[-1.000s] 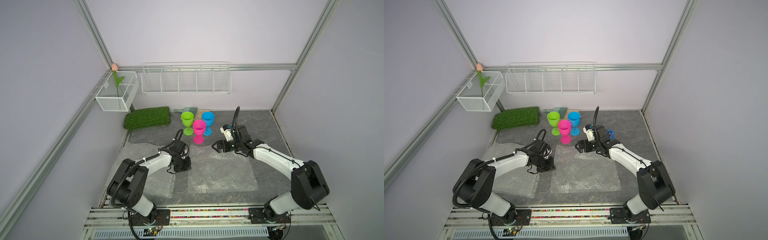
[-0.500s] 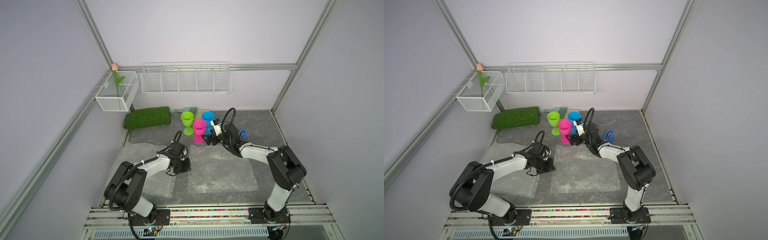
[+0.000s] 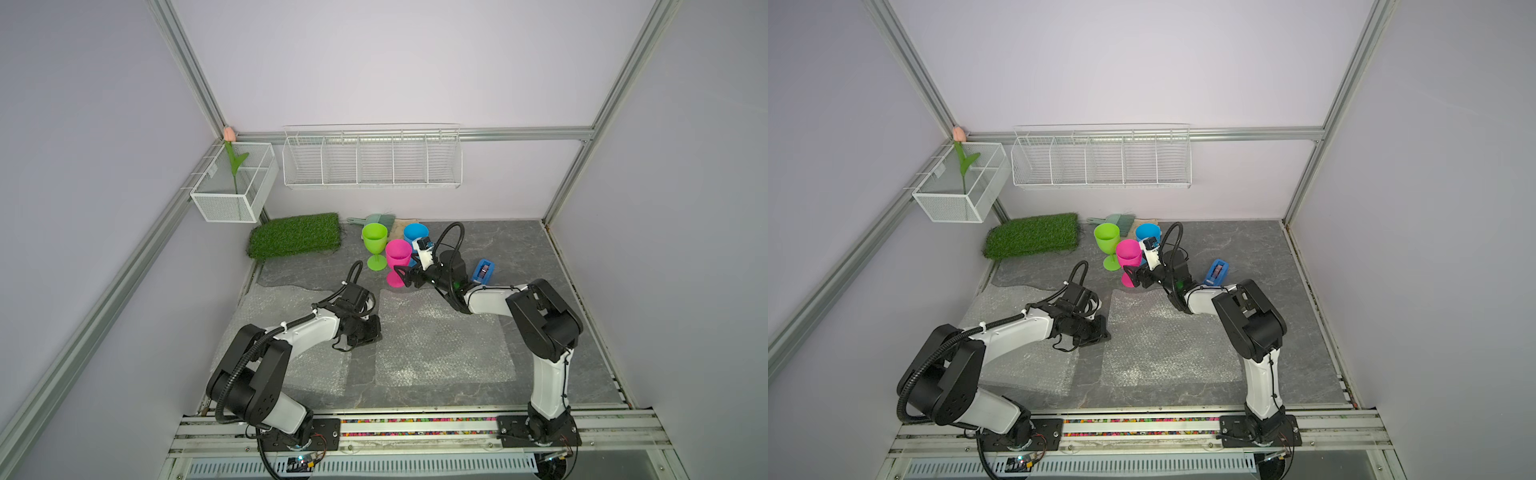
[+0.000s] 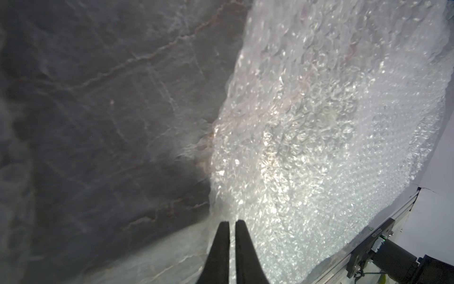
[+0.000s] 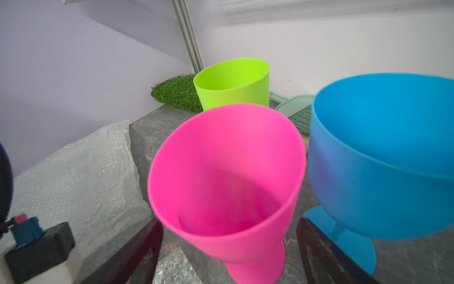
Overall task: Wrap wine glasses in bubble wrap
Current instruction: Pick up the wine glass at the center of the board.
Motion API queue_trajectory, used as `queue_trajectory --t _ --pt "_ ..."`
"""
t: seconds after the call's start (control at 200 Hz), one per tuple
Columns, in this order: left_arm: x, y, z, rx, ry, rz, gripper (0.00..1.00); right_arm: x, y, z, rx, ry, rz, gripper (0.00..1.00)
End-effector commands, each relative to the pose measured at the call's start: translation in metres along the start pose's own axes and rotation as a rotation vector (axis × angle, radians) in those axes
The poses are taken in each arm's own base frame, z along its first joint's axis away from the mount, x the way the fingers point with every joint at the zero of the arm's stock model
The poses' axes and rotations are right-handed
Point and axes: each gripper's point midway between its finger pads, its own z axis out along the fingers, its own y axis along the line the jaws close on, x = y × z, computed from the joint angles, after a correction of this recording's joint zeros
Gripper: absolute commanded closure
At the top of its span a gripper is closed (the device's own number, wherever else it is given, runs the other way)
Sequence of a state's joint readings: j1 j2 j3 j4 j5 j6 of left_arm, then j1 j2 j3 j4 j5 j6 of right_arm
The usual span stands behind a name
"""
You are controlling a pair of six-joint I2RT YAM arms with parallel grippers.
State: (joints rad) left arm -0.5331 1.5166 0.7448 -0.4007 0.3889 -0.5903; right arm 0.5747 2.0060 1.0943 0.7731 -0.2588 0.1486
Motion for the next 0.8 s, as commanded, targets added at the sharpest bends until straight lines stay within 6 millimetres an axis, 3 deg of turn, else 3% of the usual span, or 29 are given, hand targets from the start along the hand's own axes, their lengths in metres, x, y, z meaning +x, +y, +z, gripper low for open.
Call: queue_trajectory --t 0.0,0.67,0.795 --pt "0.002 0.002 -0.003 -0.012 -0.009 0.0 0.9 -0.011 0.008 0.01 -0.018 -0.059 -0.05 0.12" --pt "0.004 0.004 -0.003 -0.023 -0.004 -0.013 0.9 -0.008 -0.008 0.049 0.005 -0.106 -0.005 0.12" --pt "0.005 0.004 -0.005 -0.023 -0.007 -0.015 0.9 -0.01 -0.007 0.048 -0.001 -0.117 -0.004 0.04"
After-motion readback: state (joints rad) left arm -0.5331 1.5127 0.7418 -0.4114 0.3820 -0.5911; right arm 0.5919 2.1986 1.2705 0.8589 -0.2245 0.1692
